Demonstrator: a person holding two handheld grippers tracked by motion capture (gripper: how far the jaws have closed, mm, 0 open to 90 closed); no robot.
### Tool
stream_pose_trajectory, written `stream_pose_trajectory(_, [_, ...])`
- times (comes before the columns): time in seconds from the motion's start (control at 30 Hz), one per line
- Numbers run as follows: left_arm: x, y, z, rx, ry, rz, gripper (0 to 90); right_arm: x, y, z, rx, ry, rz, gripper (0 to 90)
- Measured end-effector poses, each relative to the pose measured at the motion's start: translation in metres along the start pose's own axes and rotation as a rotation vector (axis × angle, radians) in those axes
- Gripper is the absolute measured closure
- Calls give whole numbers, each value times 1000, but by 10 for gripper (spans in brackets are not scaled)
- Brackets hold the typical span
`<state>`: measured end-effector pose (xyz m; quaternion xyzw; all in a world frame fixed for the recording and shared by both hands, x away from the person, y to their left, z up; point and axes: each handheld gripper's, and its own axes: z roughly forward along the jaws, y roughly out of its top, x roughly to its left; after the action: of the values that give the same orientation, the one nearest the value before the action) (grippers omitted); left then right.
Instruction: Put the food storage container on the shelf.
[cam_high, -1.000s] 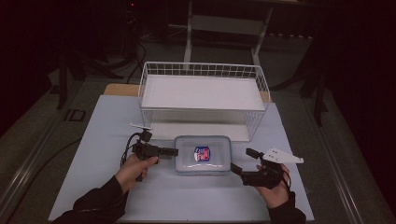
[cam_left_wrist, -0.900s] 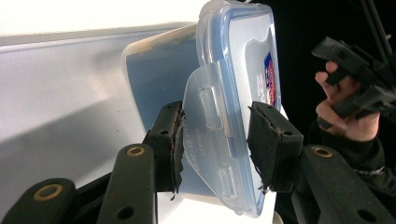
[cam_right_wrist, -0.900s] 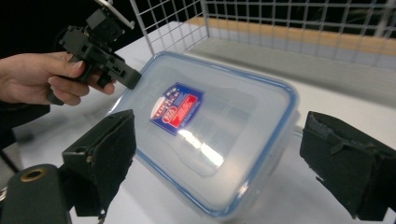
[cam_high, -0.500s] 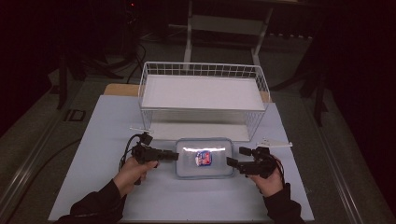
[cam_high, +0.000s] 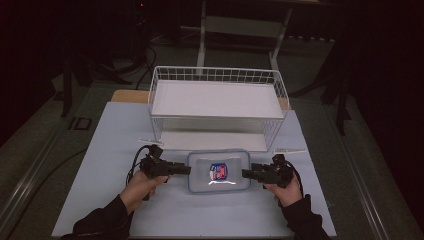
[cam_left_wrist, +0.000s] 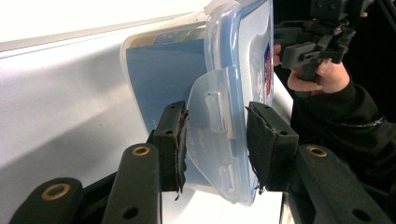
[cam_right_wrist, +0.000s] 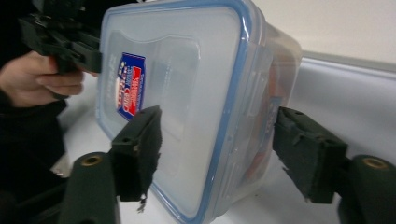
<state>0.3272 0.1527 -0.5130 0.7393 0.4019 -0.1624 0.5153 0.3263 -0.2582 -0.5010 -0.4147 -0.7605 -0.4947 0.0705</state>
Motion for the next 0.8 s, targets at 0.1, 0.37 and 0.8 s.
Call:
stream_pose_trajectory(0.1, [0,0,0,0,1,12,595,-3,0,1,6,19,10,384])
stream_pose_trajectory(0.37, [-2,-1,-1,6,-5,28,597,-5,-2,-1,30,49,18,499])
stream_pose_trajectory(0.8, [-10,1,-3,-2,26,70,595,1,0,-6,35,41,-9,523])
